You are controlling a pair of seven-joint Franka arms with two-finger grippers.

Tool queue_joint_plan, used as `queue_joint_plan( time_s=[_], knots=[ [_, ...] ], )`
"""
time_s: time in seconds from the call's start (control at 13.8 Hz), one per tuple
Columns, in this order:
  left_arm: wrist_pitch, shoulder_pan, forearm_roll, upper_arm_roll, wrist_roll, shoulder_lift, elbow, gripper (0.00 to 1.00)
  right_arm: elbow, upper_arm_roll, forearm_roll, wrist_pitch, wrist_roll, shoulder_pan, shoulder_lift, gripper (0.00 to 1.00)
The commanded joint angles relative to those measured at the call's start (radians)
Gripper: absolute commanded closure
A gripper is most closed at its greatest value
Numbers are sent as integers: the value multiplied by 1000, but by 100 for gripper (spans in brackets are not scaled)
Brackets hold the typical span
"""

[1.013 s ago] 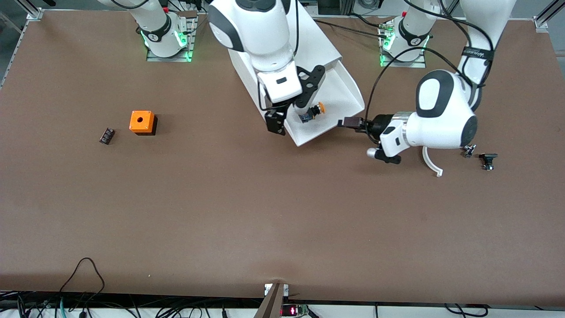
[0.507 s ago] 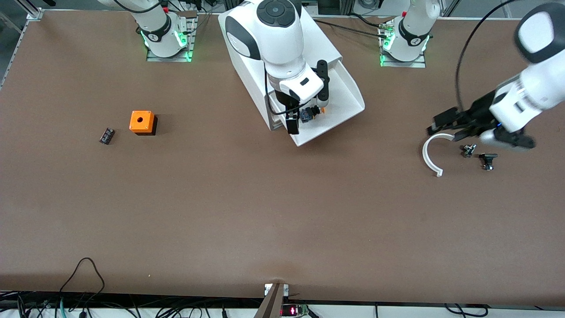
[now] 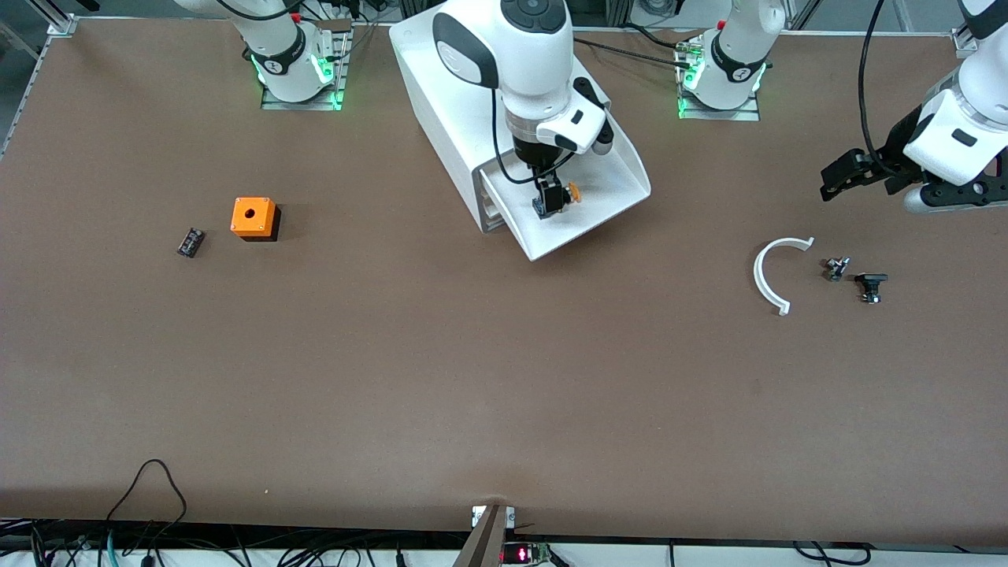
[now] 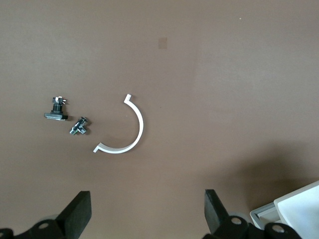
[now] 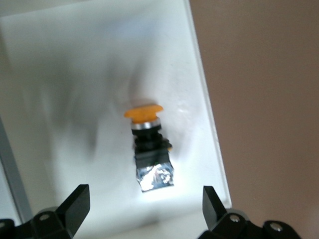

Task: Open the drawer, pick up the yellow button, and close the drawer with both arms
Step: 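Grasp the orange push button in the drawer with the right gripper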

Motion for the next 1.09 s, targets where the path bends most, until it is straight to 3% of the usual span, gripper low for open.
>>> queue_joint_plan(
  time_s=[0.0,0.29,0.36,0.58,0.8,0.87,1.01],
  knots=[
    [-19,-18,24,6,-21,14,25,0,37,9,-7,-20,-23,3,50,0],
    [-22,-31,20,6,-22,14,43,0,37,22,-7,-9,-20,3,78,1],
    [-22,-31,20,6,-22,15,48,0,37,22,-7,-8,-21,3,81,7],
    [-22,-31,20,10,-21,18,51,0,37,22,-7,-6,-21,3,80,44],
    [-22,-31,20,10,-22,21,52,0,38,22,-7,-8,-11,2,70,73],
    [-22,-31,18,10,-22,21,52,0,46,22,-9,-17,-3,2,61,78],
    [-22,-31,18,12,-22,21,54,0,76,9,-6,-58,20,-15,15,80]
  ],
)
